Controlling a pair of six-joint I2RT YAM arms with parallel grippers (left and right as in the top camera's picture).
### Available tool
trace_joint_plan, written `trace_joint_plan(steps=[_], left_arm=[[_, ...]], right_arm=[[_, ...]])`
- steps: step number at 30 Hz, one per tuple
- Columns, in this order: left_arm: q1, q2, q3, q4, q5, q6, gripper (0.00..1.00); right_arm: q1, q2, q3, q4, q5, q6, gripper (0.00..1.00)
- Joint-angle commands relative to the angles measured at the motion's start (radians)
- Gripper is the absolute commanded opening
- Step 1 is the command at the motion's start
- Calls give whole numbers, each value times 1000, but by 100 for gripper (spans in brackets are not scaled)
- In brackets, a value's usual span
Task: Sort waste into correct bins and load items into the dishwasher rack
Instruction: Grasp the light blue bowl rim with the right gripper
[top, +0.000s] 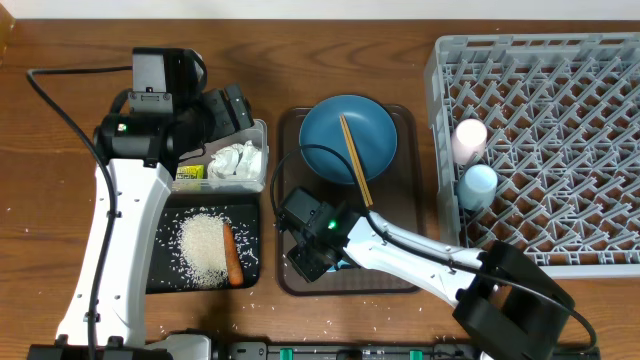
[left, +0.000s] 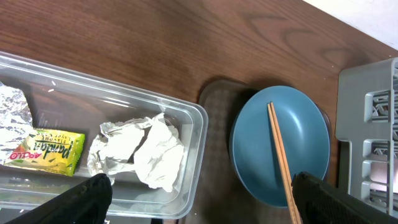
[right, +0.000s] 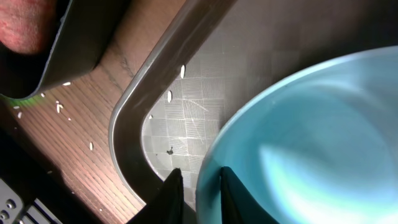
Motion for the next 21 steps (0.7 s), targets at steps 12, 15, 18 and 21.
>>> trace_joint_plan(steps=[12,15,18,21], left_arm=[[4,-14,3,0,-17,0,95],[4,-14,3,0,-17,0,95],[4,-14,3,0,-17,0,95],[4,-14,3,0,-17,0,95]], right_arm=[[4,4,11,-6,21,-1,14],[4,4,11,-6,21,-1,15],[4,4,11,-8,21,-1,15],[4,4,11,-9,21,-1,18]])
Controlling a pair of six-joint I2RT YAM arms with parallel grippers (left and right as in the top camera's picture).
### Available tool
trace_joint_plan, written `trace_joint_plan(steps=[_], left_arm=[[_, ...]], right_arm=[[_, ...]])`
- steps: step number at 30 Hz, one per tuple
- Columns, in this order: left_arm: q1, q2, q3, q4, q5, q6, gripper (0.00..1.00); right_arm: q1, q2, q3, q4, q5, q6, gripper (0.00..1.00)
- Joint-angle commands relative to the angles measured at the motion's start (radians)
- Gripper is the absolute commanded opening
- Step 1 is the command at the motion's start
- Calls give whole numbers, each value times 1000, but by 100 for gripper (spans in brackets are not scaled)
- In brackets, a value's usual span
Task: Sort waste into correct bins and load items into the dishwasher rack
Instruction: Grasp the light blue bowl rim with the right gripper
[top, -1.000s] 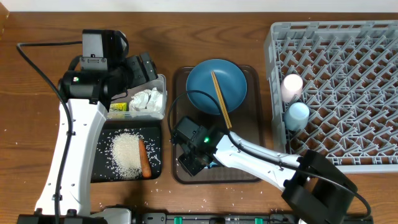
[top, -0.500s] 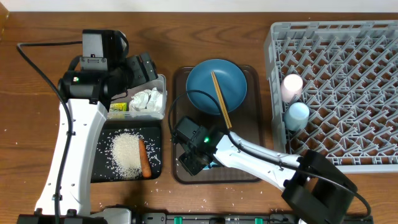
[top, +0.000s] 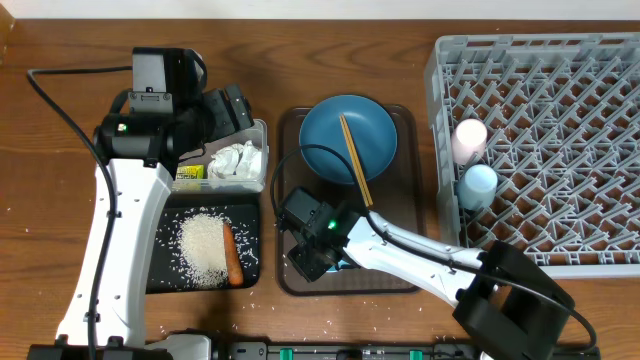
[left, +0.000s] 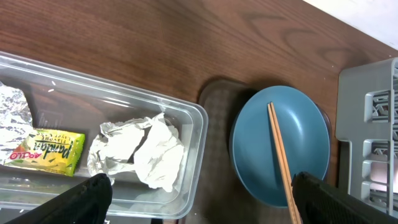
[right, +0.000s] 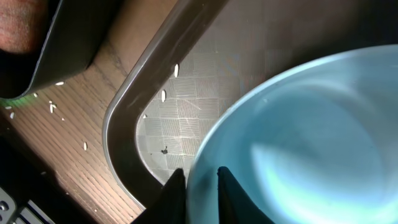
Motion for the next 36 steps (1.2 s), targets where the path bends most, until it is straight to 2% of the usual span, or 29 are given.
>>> trace_joint_plan(steps=[1,13,17,23,27,36], left_arm=[[4,-14,3,0,-16,0,95],[4,-14,3,0,-16,0,95],[4,-14,3,0,-16,0,95],[4,-14,3,0,-16,0,95],[4,-14,3,0,-16,0,95],[4,-14,3,0,-16,0,95]], right_arm=[[4,4,10,-3,5,2,19],[5,4,10,-21,32,2,22],[5,4,10,-22,31,2,18],[5,4,10,-29,31,2,18],[5,4,10,-29,31,2,12],[5,4,10,-23,-70,2,11]])
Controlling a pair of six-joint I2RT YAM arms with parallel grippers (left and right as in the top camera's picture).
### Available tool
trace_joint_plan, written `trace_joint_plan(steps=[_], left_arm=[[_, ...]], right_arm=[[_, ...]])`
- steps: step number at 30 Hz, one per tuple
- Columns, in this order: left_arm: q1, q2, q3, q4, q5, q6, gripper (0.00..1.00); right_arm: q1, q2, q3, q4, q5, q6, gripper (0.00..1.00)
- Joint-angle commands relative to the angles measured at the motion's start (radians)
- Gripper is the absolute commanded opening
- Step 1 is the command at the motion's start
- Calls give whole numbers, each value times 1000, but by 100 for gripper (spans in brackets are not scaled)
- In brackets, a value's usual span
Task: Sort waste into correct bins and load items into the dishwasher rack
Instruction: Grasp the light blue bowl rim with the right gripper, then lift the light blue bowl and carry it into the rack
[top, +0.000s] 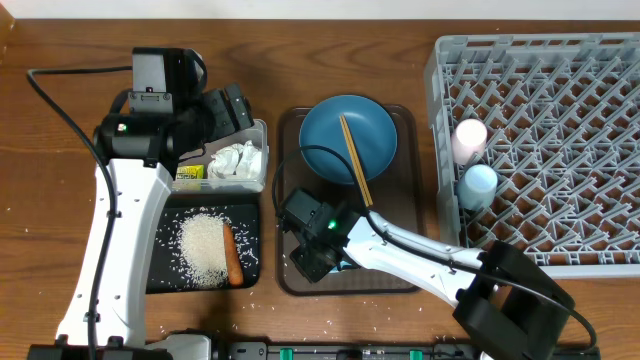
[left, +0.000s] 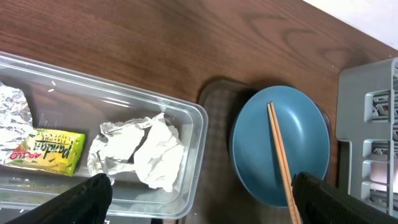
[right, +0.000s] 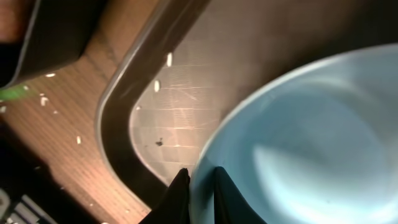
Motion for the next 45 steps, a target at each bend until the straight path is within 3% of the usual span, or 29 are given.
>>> trace_joint_plan(steps=[1,14,27,35,40,45], left_arm=[[4,-14,3,0,-17,0,95],[4,-14,3,0,-17,0,95],[4,-14,3,0,-16,0,95],[4,-14,3,0,-17,0,95],[4,-14,3,0,-17,0,95],[4,-14,3,0,-17,0,95]], right_arm=[[5,4,11,4,-90,3,4],[-29,-87,13,3,-122,2,1],[-148,-420,13,-2,-124,3,1],[-529,-610,13,-1,-385,-75,1],[-843,-614,13,33,-616,-170,1],[-1117,-571,13,171,-806,-192,1]])
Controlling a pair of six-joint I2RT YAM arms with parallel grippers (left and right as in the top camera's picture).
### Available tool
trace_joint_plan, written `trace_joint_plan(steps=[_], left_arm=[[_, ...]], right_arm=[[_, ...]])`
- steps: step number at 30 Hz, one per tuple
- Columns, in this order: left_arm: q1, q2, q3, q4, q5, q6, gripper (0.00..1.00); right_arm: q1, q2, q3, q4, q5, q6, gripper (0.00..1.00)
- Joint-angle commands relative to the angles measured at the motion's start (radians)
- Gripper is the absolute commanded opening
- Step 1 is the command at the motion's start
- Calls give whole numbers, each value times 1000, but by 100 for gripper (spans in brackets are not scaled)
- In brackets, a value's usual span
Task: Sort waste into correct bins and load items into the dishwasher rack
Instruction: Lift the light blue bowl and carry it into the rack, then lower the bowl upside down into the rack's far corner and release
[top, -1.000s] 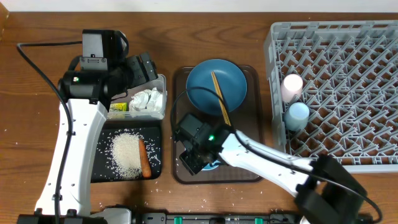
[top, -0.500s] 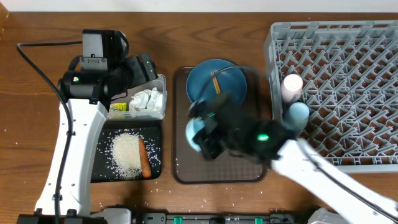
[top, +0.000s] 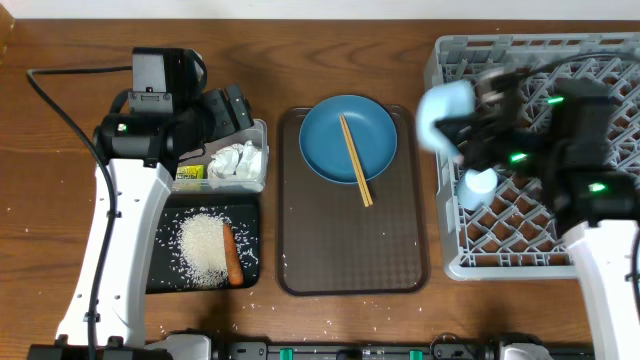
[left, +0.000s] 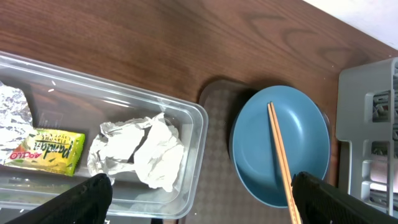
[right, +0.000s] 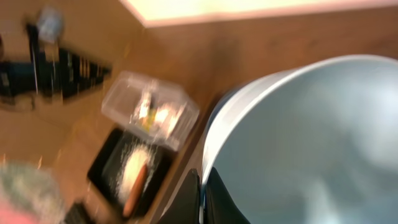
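My right gripper (top: 464, 128) (right: 202, 184) is shut on the rim of a light blue bowl (top: 443, 110) (right: 311, 137), held in the air over the left edge of the grey dishwasher rack (top: 560, 150). A blue cup (top: 479, 184) stands in the rack just below it. On the brown tray (top: 350, 250) lies a blue plate (top: 340, 130) (left: 280, 134) with a pair of chopsticks (top: 356, 162) (left: 280, 155) across it. My left gripper (top: 228, 108) (left: 200, 183) hangs open over the clear bin (top: 262, 150) (left: 193, 134), nothing between its fingers.
The clear bin holds crumpled white paper (left: 146, 149), a yellow-green packet (left: 43, 149) and foil (left: 12, 109). In front of it a black tray (top: 160, 250) carries rice (top: 203, 246) and a sausage (top: 232, 255). Stray rice grains dot the table's front.
The right gripper, then low at the brown tray's front left with the bowl's rim between its fingers, now holds the bowl up over the rack's left edge. The left arm is where it was.
At all three earlier moments the right gripper sat at the front left of the brown tray, shut on the light blue bowl's rim, shifting only slightly. Now the bowl is off the tray and over the rack. The left gripper stayed open above the clear bin throughout.
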Motion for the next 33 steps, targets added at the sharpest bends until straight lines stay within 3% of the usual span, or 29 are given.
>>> trace_joint_plan(steps=[1,7,12,23,33], left_arm=[[4,-14,3,0,-15,0,95],[4,-14,3,0,-16,0,95],[4,-14,3,0,-16,0,95],[4,-14,3,0,-16,0,95],[4,-14,3,0,-16,0,95]], right_arm=[[-152,34,6,86,-236,-49,1],[-317,140,6,333,-371,-46,1],[-359,271,6,522,-421,-5,1],[-421,626,6,1213,-479,450,1],[-436,803,6,1333,-503,453,1]])
